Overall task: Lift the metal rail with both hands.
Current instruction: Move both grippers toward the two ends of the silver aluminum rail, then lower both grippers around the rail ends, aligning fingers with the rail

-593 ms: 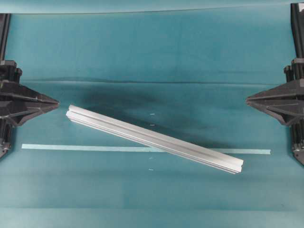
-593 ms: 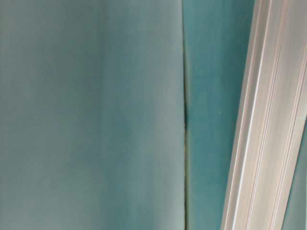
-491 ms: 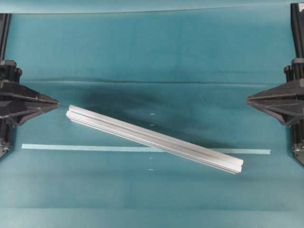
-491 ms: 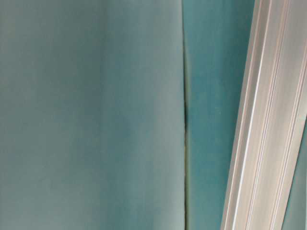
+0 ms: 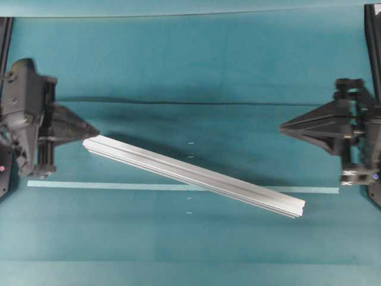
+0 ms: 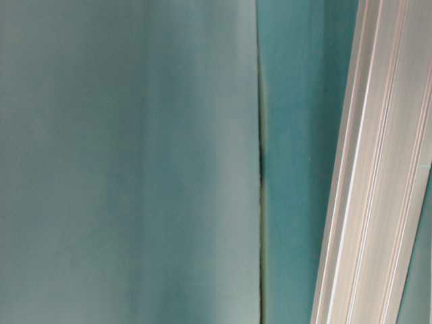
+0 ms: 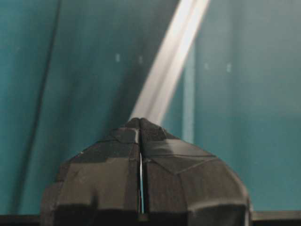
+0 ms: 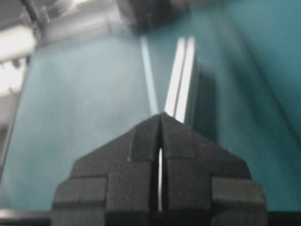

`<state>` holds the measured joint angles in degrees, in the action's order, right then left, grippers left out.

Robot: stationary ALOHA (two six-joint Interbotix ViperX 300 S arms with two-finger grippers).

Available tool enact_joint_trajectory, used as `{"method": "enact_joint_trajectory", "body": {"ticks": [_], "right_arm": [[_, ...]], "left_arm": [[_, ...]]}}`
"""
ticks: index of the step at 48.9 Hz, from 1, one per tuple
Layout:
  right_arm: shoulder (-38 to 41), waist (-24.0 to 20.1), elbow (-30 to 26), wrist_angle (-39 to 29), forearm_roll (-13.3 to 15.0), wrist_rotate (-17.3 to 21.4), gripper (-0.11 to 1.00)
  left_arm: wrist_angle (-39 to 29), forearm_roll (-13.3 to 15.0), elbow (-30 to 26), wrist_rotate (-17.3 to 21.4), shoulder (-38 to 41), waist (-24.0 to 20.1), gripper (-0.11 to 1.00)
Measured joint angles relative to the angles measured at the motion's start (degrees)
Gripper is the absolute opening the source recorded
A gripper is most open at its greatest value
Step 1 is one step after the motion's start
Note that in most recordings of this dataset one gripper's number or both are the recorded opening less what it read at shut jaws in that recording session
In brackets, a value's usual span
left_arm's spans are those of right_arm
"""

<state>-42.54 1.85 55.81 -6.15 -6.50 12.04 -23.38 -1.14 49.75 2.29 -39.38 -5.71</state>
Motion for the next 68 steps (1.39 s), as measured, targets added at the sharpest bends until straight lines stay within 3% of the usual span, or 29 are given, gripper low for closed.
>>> {"method": "enact_joint_trajectory", "body": {"ticks": [14,31,39,49,57,64,68], "right_arm": [[11.3,-0.3,-12.0,-20.5,0.0,7.6,-0.02],[25.7,-3.3,-25.8,-38.7,0.0,8.4,-0.02],[30.1,-4.9,-30.6,-45.7,-0.1,8.4,-0.02],[32.6,-7.5,-33.1,-50.1,0.0,8.4,0.00],[32.7,-6.9,-33.1,-50.3,0.0,8.7,0.06],[33.4,-6.4,-33.0,-51.1,-0.1,8.6,0.20],[33.8,-6.1,-33.0,-51.2,0.0,8.6,0.37]], "left_arm": [[-8.5,0.0,-6.2,5.8,4.7,-0.9,-0.06],[-24.7,0.0,-17.2,13.4,13.9,-1.1,-0.06],[-27.9,0.0,-20.3,16.6,17.1,-1.1,-0.06],[-28.6,-0.1,-22.1,18.0,18.8,-1.1,-0.06],[-28.6,-0.1,-22.2,21.9,19.0,-0.8,-0.06],[-28.5,0.0,-22.0,23.1,19.0,-0.4,-0.04],[-28.5,0.0,-21.8,23.0,19.0,-0.3,-0.01]]}}
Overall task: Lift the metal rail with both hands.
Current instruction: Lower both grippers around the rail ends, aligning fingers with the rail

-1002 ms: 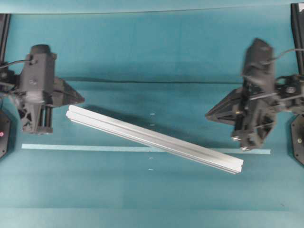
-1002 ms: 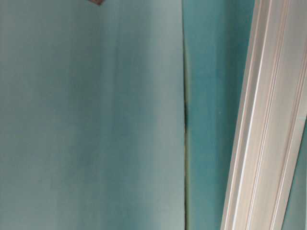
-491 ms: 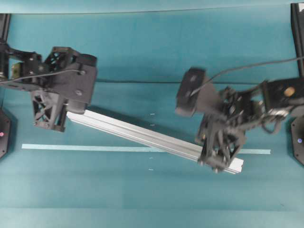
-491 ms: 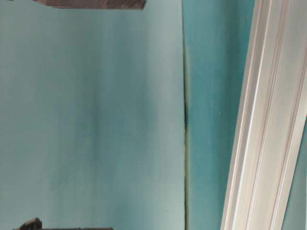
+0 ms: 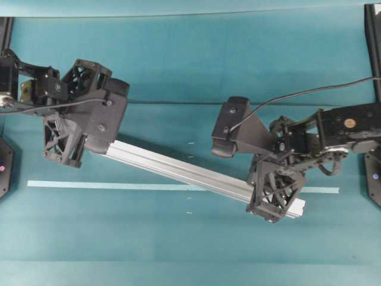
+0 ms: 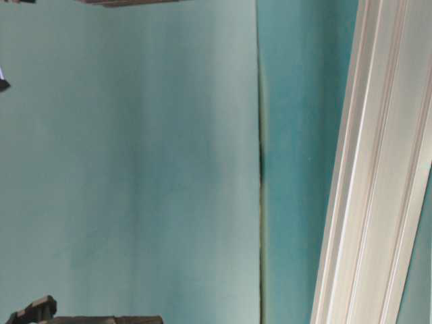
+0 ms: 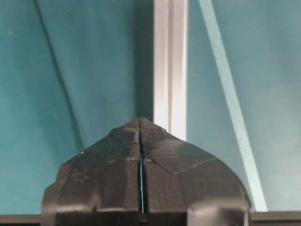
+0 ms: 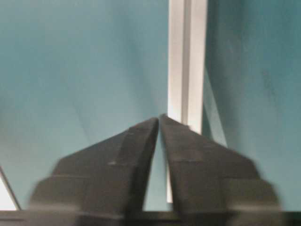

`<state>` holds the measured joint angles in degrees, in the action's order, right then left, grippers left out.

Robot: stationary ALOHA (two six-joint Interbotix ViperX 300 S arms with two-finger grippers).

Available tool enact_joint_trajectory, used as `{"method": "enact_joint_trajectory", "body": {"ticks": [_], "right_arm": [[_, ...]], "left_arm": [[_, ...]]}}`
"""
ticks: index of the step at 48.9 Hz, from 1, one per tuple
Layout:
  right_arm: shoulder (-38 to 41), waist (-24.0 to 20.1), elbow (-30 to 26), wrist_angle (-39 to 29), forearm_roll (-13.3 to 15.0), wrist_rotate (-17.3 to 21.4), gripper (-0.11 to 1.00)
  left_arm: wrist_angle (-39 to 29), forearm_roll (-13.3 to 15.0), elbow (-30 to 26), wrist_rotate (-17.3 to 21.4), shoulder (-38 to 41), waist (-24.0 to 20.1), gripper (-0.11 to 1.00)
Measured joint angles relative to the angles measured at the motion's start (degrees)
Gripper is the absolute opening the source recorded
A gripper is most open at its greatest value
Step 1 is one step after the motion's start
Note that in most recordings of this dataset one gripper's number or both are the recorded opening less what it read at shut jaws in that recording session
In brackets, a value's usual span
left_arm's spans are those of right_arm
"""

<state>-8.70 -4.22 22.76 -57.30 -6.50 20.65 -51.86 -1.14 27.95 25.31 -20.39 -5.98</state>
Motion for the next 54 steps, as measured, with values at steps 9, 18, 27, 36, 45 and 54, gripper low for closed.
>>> {"method": "enact_joint_trajectory", "body": {"ticks": [9,18,27,36,45,54], "right_arm": [[0.2,0.8,0.4,-1.1,0.0,1.0,0.85],[0.3,0.6,1.2,-1.8,0.8,2.5,0.99],[0.4,0.6,1.9,-1.7,1.0,2.8,0.99],[0.5,0.2,2.5,-1.6,1.0,2.9,0.99],[2.3,-0.4,3.6,-0.2,1.0,2.8,0.99],[4.4,-1.3,5.9,3.9,1.0,2.9,0.99]], "left_arm": [[0.4,-0.1,0.4,-1.8,-0.1,0.0,0.30],[2.7,-0.1,2.4,-3.3,-0.3,0.0,0.84],[3.5,-0.1,4.3,-2.9,-0.4,0.1,0.95],[5.5,-0.1,5.5,-3.1,-0.4,0.1,0.95],[6.6,-0.1,7.0,-3.4,1.8,0.2,0.95],[8.5,0.0,7.5,-3.3,4.5,0.1,0.95]]}}
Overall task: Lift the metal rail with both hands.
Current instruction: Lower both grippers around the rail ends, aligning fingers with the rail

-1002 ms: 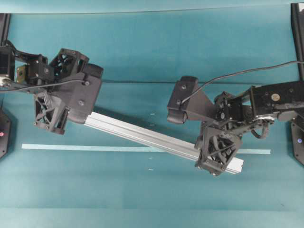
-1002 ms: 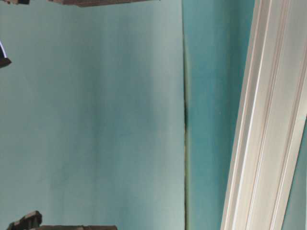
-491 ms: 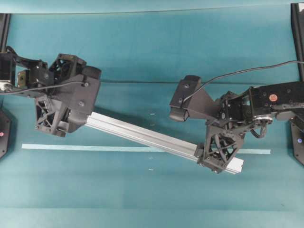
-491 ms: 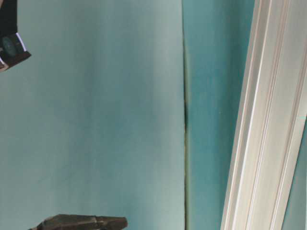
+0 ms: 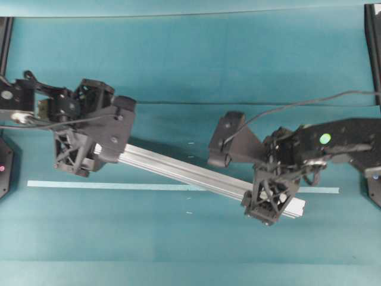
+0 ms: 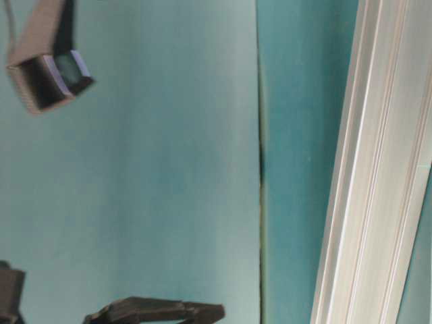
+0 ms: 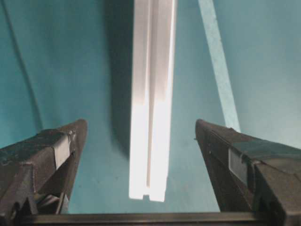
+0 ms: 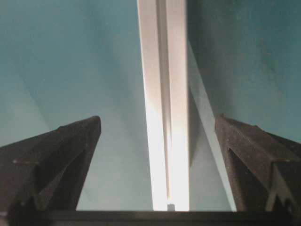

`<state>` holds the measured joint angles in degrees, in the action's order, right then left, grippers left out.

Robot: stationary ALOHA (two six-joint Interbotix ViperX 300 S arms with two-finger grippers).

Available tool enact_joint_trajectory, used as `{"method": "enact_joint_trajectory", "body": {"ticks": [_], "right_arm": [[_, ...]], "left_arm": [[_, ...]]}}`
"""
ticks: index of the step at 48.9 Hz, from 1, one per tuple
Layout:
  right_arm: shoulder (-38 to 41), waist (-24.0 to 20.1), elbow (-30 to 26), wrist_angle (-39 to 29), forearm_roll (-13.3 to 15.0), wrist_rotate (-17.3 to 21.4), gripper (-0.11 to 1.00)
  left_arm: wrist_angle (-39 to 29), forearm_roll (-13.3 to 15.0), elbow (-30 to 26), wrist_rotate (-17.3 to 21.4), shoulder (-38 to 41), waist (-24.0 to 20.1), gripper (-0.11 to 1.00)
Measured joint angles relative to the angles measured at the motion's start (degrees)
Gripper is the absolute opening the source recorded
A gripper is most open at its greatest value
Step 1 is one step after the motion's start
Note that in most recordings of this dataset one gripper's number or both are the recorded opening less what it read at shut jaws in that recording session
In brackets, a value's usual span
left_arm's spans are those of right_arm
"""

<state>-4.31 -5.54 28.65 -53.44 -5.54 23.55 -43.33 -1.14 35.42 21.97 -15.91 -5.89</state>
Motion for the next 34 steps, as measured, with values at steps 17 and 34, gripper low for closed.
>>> {"method": "enact_joint_trajectory", "body": {"ticks": [17,34], "right_arm": [[0.1,-1.1,2.6,2.5,0.0,1.5,0.99],[0.2,-1.4,6.6,8.8,0.0,3.5,0.99]], "left_arm": [[3.4,-0.1,1.1,-0.6,4.4,0.2,0.94],[8.5,0.0,4.6,-2.7,6.5,1.1,0.94]]}}
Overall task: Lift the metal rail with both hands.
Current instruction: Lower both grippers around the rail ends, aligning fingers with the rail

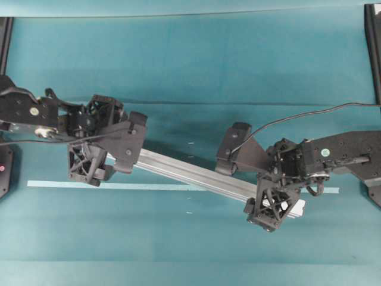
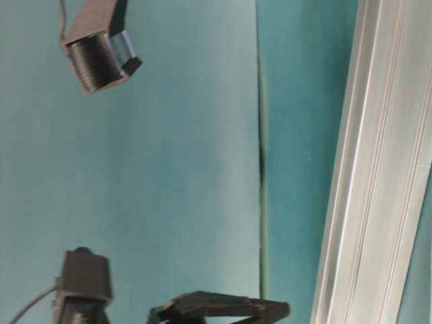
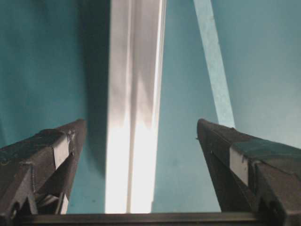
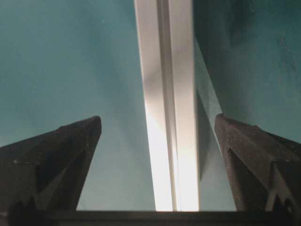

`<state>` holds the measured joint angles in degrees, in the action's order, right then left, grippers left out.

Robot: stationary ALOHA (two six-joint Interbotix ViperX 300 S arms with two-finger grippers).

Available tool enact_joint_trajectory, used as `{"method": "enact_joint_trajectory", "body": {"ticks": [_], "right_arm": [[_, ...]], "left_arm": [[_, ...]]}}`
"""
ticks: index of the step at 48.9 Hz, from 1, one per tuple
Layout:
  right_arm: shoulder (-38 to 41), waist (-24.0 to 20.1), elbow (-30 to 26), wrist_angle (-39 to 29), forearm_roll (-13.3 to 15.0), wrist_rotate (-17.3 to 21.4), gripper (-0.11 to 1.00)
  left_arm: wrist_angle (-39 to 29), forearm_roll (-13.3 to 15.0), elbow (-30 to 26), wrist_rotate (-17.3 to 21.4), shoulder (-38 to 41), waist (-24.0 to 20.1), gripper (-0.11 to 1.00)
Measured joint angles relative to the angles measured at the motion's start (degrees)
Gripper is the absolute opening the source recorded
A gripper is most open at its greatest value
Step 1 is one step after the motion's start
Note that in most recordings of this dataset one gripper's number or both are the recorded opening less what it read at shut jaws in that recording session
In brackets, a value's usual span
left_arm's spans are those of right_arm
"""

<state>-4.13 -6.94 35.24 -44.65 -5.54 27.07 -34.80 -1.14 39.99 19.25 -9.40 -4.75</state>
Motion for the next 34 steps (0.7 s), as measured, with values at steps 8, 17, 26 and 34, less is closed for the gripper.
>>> {"method": "enact_joint_trajectory", "body": {"ticks": [8,17,26,34], "right_arm": [[0.0,-0.1,0.9,0.7,0.1,0.0,0.99],[0.0,0.1,2.4,2.3,0.9,-0.1,0.99],[0.1,0.5,3.6,2.6,1.7,-0.1,0.99],[0.2,1.1,4.5,3.3,2.2,-0.3,0.99]], "left_arm": [[2.3,-0.1,0.3,0.1,1.5,0.0,0.94],[2.9,-0.1,0.4,0.1,2.5,0.0,0.94],[4.0,-0.1,0.4,0.4,3.2,-0.3,0.94],[4.6,-0.1,1.1,0.4,4.0,-1.1,0.94]]}}
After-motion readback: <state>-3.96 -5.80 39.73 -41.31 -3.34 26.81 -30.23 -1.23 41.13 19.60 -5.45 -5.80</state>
